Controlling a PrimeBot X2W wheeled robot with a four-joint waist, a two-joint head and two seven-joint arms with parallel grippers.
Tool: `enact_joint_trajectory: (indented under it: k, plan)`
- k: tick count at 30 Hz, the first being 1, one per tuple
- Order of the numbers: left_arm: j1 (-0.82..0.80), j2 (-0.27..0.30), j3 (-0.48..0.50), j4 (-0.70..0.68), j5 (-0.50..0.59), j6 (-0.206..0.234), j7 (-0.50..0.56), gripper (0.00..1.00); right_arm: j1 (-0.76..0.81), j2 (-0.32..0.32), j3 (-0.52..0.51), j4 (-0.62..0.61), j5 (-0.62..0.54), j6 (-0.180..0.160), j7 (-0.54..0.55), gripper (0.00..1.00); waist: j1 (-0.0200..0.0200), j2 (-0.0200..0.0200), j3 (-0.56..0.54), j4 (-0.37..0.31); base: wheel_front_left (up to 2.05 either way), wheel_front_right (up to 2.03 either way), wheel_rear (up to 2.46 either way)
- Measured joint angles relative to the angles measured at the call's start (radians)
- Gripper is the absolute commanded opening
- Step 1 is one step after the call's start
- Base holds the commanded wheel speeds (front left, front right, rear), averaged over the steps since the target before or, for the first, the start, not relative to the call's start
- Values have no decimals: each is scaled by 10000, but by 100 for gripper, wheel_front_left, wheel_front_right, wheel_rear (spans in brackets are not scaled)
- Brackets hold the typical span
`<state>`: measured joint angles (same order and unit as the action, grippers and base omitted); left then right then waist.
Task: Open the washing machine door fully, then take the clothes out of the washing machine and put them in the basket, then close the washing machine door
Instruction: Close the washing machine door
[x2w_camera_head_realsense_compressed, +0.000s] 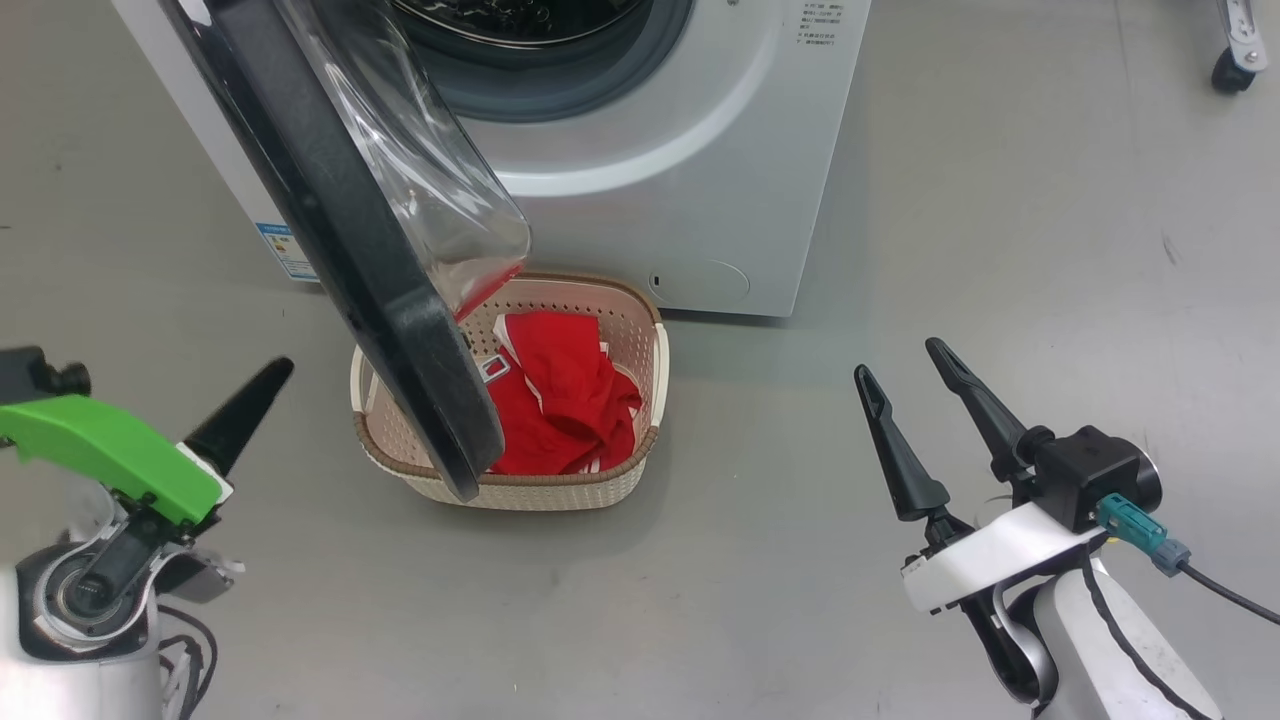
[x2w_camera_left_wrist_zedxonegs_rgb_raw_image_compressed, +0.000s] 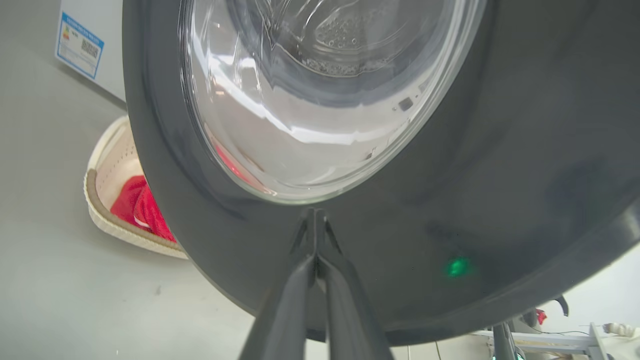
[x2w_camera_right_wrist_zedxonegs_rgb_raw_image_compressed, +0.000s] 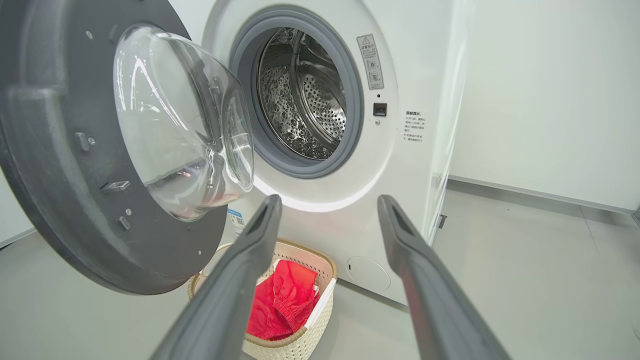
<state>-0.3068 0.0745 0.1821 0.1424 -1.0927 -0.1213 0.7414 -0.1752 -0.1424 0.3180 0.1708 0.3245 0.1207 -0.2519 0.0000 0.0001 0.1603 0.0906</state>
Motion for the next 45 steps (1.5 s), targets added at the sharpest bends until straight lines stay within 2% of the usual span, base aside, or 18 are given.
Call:
enact_joint_trajectory:
  k: [7, 11, 23, 29, 30, 31, 32, 33, 34, 39, 45]
  plan:
    - [677, 947, -1317, -1661, 2196, 0, -2065, 0, 3, 6, -211, -84, -2, 0, 0, 100, 0, 0, -45, -3, 0, 0, 0]
    - [1146, 1421, -1779, -1862, 3244, 0, -3055, 0, 4, 2, -282, -94, -2, 0, 0, 100, 0, 0, -61, -13, 0, 0, 0]
    - [2290, 1555, -2970, -1613, 5170, 0, -6458, 0, 183, 15, -445, -130, -4, 0, 0, 100, 0, 0, -172, -4, 0, 0, 0]
    - [2477, 1505, -2865, -1223, 5758, -2, -7983, 0, 210, 31, -458, -132, -8, 0, 0, 100, 0, 0, -237, 22, 0, 0, 0]
    - [2492, 1488, -2859, -1189, 5827, -2, -8228, 9, 212, 33, -460, -130, -10, 0, 0, 100, 0, 0, -251, 24, 0, 0, 0]
    - [2514, 1453, -2851, -1160, 5864, -2, -8450, 24, 215, 40, -460, -130, -10, 0, 0, 100, 0, 0, -266, 24, 0, 0, 0]
    - [2544, 1409, -2849, -1120, 5887, -2, -8652, 45, 221, 50, -460, -130, -12, 0, 0, 100, 0, 0, -283, 23, 0, 0, 0]
    - [2576, 1377, -2859, -1045, 5950, -2, -8813, 80, 229, 59, -460, -128, -12, 0, 0, 100, 0, 0, -300, 22, 0, 0, 0]
    - [2602, 1373, -2890, -955, 6050, -2, -8947, 100, 239, 69, -458, -128, -21, 0, 0, 100, 0, 0, -319, 20, 0, 0, 0]
    - [2811, 1354, -3129, -539, 6312, -2, -9484, 100, 322, 92, -453, -123, -23, 2, 0, 100, 0, 0, -416, -3, 0, 0, 0]
    - [2876, 1260, -3302, -151, 6412, -31, -9658, 100, 407, 121, -435, -111, -25, 2, 0, 100, 0, 0, -515, -35, 0, 0, 0]
